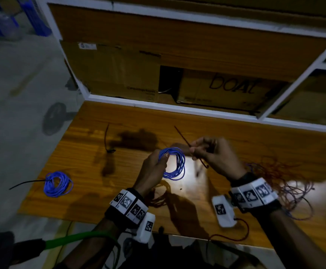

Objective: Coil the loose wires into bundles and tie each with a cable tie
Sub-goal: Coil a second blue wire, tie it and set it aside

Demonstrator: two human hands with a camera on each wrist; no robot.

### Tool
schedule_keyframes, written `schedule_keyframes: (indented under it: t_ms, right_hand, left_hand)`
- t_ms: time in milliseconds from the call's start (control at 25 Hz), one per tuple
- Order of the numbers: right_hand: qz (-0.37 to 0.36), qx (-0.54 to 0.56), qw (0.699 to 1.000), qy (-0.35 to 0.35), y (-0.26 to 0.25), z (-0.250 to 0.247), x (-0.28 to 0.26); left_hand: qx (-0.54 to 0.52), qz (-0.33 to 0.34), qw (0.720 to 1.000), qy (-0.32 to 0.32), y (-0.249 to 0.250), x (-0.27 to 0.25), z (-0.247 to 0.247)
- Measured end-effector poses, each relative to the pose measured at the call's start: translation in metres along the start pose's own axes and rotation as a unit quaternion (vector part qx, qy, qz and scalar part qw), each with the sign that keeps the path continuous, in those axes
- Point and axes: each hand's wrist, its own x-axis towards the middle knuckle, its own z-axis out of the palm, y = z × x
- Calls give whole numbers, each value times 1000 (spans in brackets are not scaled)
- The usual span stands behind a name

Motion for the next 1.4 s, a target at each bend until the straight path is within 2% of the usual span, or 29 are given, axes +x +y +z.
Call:
schedule_keyframes:
  t_ms: [80, 160, 240, 400, 640, 1000, 1400]
  right_hand:
    - [-13, -64, 997, 31, 12, -5, -20]
    - [-56, -137, 987, 66, 24, -10, -34]
    - [-105, -208, 970, 72, 31, -14, -46]
    - [-165, -386, 906, 61, 46, -16, -63]
    - [-211, -501, 835, 88, 62, -6, -68]
    - [-224, -494, 829, 138, 53, 20, -65]
    - [-243, -506, 816, 139, 54, 34, -64]
  left_hand:
    - [5, -4, 1000, -8, 10, -2, 14]
    - [5, -30, 999, -14, 19, -1, 26]
    - [-7, -64, 998, -20, 23, 0, 38]
    - [-27, -85, 996, -18, 26, 0, 56]
    - [-13, -69, 997, -26, 35, -6, 70]
    - [29, -29, 996, -83, 42, -16, 75]
    - [56, -3, 994, -95, 41, -23, 66]
